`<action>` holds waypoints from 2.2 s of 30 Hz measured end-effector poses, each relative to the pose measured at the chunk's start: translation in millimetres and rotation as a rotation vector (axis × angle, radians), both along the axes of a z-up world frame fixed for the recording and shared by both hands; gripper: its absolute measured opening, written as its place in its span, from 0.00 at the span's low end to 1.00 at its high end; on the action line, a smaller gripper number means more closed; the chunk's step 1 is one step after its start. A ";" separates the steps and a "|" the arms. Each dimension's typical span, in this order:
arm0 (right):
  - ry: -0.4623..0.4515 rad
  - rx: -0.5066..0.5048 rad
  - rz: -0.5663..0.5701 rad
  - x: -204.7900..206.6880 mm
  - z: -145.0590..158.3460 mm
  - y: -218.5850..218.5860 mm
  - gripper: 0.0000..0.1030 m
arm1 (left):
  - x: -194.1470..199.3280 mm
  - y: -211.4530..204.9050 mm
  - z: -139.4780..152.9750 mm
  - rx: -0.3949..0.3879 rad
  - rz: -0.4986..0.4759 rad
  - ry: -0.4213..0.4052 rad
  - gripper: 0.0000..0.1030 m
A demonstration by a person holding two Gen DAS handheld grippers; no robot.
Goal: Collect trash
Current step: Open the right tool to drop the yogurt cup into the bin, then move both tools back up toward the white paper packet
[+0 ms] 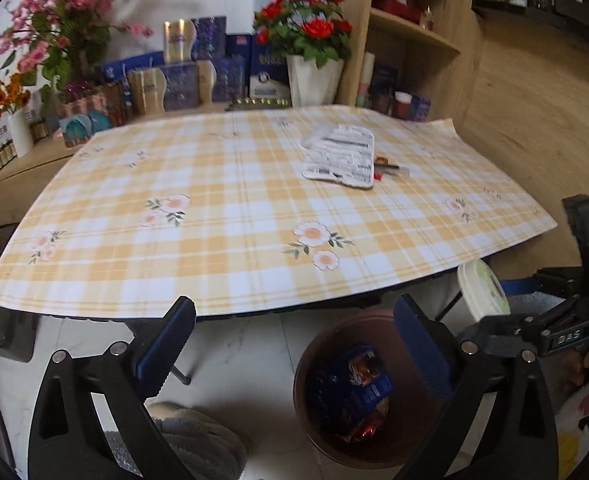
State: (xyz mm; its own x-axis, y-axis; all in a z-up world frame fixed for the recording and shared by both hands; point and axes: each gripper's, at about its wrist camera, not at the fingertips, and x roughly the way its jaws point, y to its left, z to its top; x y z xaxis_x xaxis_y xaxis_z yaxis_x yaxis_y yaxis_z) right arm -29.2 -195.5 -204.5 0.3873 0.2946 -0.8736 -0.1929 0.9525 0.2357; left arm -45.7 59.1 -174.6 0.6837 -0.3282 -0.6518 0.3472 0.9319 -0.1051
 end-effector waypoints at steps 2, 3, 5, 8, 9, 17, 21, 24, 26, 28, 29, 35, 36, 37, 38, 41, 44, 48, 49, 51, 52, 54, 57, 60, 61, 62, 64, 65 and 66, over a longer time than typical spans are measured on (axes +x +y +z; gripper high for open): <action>0.009 -0.014 0.003 1.3 -3.4 3.9 0.82 | -4.8 2.7 -0.2 -0.031 0.002 -0.015 0.94; 0.015 -0.023 0.006 2.5 -5.6 5.9 0.82 | -7.4 3.6 -0.4 -0.035 0.004 -0.022 0.94; 0.024 -0.037 0.010 4.1 -9.5 9.0 0.82 | -8.7 0.7 -3.4 -0.025 0.004 -0.027 0.94; 0.032 -0.053 0.015 5.4 -14.8 15.3 0.82 | -9.6 -5.6 -6.9 -0.001 -0.007 -0.025 0.94; 0.031 -0.056 0.017 5.4 -15.7 16.8 0.82 | -9.5 -7.4 -7.8 0.004 -0.014 -0.025 0.94; -0.011 -0.047 -0.029 5.7 -15.6 15.9 0.90 | -2.6 -12.2 -19.7 0.013 -0.042 0.020 0.94; -0.013 -0.034 -0.067 6.1 -16.9 9.7 0.92 | 0.0 -9.4 -22.1 0.000 -0.032 0.039 0.94; -0.018 -0.037 -0.096 3.8 -19.0 5.2 0.92 | 2.5 -6.7 -23.9 -0.007 -0.017 0.051 0.94; -0.013 -0.040 -0.107 3.4 -21.1 3.7 0.92 | 3.7 -5.9 -24.3 -0.009 -0.008 0.055 0.94; -0.012 -0.039 -0.113 3.1 -21.6 2.1 0.92 | 4.6 -6.4 -25.3 -0.005 -0.005 0.061 0.94; -0.012 -0.038 -0.114 3.1 -21.6 1.8 0.92 | 4.7 -7.5 -25.5 -0.001 -0.005 0.063 0.94; -0.001 -0.020 -0.128 3.7 -23.6 -0.8 0.92 | 4.8 -14.4 -28.3 0.035 -0.022 0.068 0.94; -0.001 -0.015 -0.131 3.7 -23.4 -1.6 0.92 | 4.9 -15.3 -28.8 0.039 -0.024 0.069 0.94; -0.002 -0.011 -0.133 3.6 -23.0 -2.0 0.92 | 5.1 -16.2 -29.4 0.044 -0.026 0.072 0.94; -0.003 -0.007 -0.134 3.4 -22.9 -2.7 0.92 | 5.1 -16.4 -29.9 0.045 -0.026 0.073 0.94; -0.007 0.009 -0.141 4.0 -21.7 -6.0 0.92 | 5.5 -16.4 -30.9 0.047 -0.022 0.078 0.94; -0.016 0.041 -0.153 5.6 -18.3 -12.0 0.92 | 5.6 -17.8 -30.6 0.061 -0.014 0.076 0.94; -0.040 0.081 -0.176 13.1 -9.1 -24.8 0.92 | 6.0 -19.9 -30.6 0.076 -0.015 0.077 0.94; -0.046 0.094 -0.184 16.6 -6.2 -29.1 0.92 | 7.0 -19.9 -31.0 0.076 -0.015 0.082 0.94; -0.060 0.107 -0.199 25.0 -0.7 -37.3 0.92 | 9.2 -19.8 -31.9 0.074 -0.011 0.090 0.94; -0.067 0.108 -0.203 29.9 1.9 -40.8 0.92 | 10.7 -19.2 -32.8 0.070 -0.006 0.096 0.94; -0.088 0.104 -0.213 43.2 8.6 -48.8 0.92 | 13.1 -19.0 -34.2 0.067 -0.001 0.105 0.94; -0.121 0.103 -0.216 65.6 19.6 -58.0 0.92 | 17.2 -18.7 -35.8 0.060 0.010 0.117 0.94; -0.146 0.080 -0.200 92.4 28.9 -62.1 0.92 | 19.9 -16.1 -32.3 0.035 0.028 0.114 0.94; -0.152 0.071 -0.194 102.0 31.5 -62.4 0.92 | 21.7 -13.9 -30.6 0.018 0.038 0.115 0.94; -0.160 0.068 -0.184 112.0 34.1 -63.1 0.92 | 23.5 -12.6 -29.4 0.006 0.045 0.118 0.94; -0.184 0.065 -0.160 134.6 38.8 -62.3 0.92 | 29.3 -8.3 -27.4 -0.027 0.060 0.128 0.94; -0.193 0.063 -0.150 145.6 39.6 -61.6 0.93 | 33.2 -6.7 -27.0 -0.037 0.066 0.134 0.94; -0.204 0.064 -0.138 160.0 39.9 -60.8 0.93 | 36.4 -6.0 -26.6 -0.042 0.071 0.138 0.94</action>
